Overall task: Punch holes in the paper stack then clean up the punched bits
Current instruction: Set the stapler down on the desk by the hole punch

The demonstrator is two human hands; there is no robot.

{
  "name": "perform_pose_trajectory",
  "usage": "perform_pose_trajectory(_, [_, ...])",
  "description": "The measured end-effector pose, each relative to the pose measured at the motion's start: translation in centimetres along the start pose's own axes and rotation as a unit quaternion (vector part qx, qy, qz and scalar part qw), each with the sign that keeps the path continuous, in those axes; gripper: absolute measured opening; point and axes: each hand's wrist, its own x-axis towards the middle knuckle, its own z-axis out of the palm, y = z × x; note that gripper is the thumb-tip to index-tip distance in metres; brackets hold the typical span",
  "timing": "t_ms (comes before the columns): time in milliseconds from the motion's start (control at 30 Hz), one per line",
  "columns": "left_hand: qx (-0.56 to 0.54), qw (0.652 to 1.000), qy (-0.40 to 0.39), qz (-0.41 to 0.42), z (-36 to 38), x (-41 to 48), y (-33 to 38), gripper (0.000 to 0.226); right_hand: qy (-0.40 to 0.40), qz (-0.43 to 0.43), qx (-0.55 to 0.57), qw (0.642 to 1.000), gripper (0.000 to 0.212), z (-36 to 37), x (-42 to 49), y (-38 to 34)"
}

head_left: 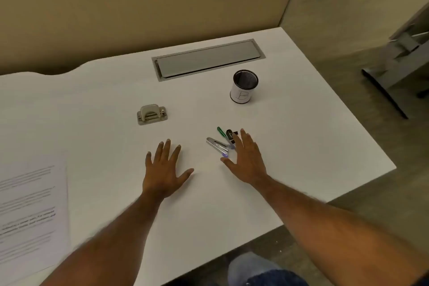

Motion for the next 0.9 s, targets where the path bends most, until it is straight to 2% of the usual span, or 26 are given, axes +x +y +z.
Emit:
perform_pose_trajectory(100, [-0.013,1.0,0.01,-0.026,0.6,1.4,0.4,0.097,0.002,0.014,0.012,1.0,0.088,0.5,1.4,0.2])
perform_pose_trajectory(233, [-0.011,0.999,0.049,-0.006,1.9,3.0,0.6,0.094,0.009,0.009,0.005,1.0,0.092,2.0,2.7,0.2])
perform_pose_trajectory(367, [-0.002,0.998,0.055,0.012,2.8,3.7,0.4,0.093,0.034,-0.003,-0.034,0.999,0.092,3.6,3.7,0.3])
perform_pose_trajectory(700, [-0.016,0.998,0.054,-0.01,4.3,3.8,-0.5,0.096,0.068,-0.027,-0.016,0.997,0.068,5.9,5.7,0.0])
perform_pose_trajectory(900, [-0.008,0.998,0.056,-0.012,4.4,4.0,-0.1,0.094,0.085,-0.045,0.005,0.995,0.065,6.1,8.5,-0.7])
